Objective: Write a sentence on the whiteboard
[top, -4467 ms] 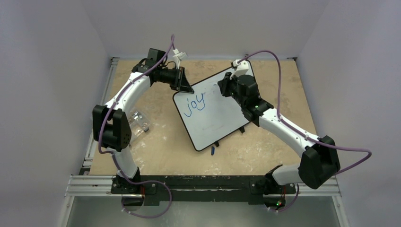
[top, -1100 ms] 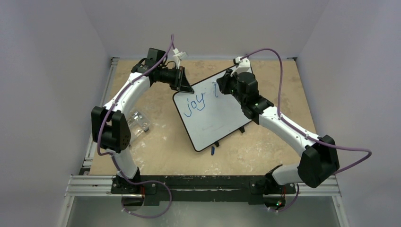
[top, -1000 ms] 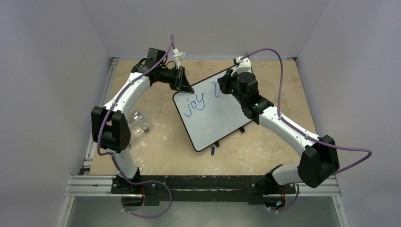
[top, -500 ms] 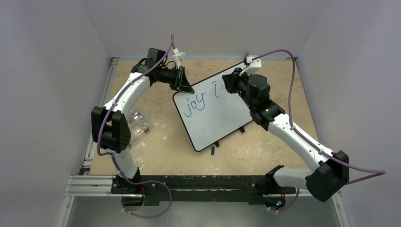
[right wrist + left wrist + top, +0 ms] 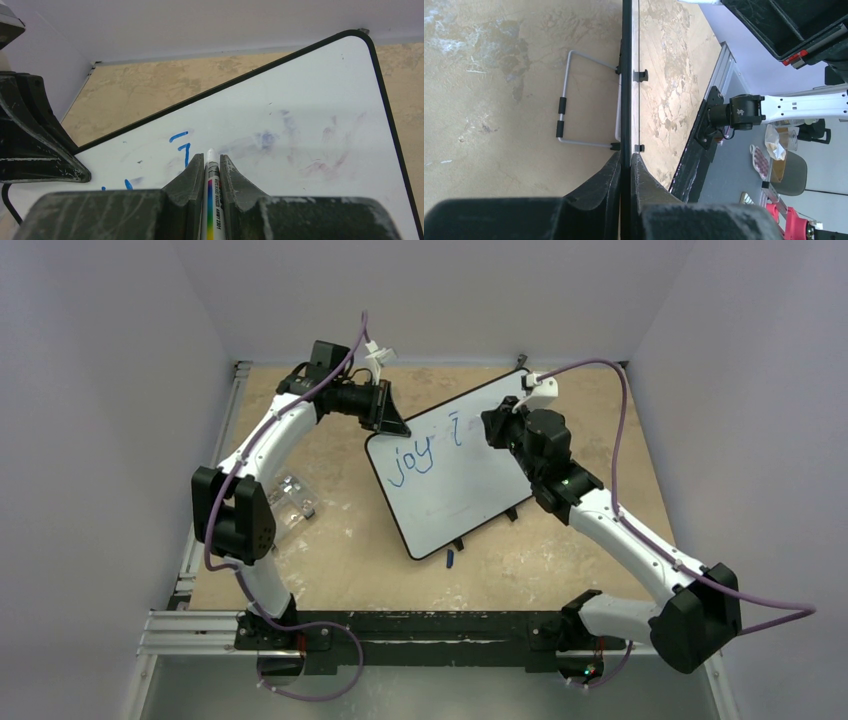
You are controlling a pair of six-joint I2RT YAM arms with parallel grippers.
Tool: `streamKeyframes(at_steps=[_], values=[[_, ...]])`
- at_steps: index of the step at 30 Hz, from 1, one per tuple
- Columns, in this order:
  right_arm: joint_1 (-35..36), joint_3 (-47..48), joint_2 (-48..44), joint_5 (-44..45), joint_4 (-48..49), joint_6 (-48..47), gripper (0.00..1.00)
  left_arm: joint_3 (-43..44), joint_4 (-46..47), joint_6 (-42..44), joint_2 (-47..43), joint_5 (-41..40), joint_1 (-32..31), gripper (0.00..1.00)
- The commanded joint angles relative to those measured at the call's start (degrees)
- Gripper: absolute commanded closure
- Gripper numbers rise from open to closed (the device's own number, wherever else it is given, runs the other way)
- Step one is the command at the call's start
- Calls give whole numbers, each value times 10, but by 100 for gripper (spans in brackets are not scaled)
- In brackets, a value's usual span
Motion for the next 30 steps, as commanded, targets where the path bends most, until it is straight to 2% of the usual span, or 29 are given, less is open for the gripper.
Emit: streamKeyframes(at_steps=[1, 30], values=[[-2, 0, -18, 20, 18, 6, 100, 8, 39, 3, -43, 29, -2, 100], [-12, 32, 47, 22, 29, -2, 100, -5, 42, 9, -52, 22, -3, 100]])
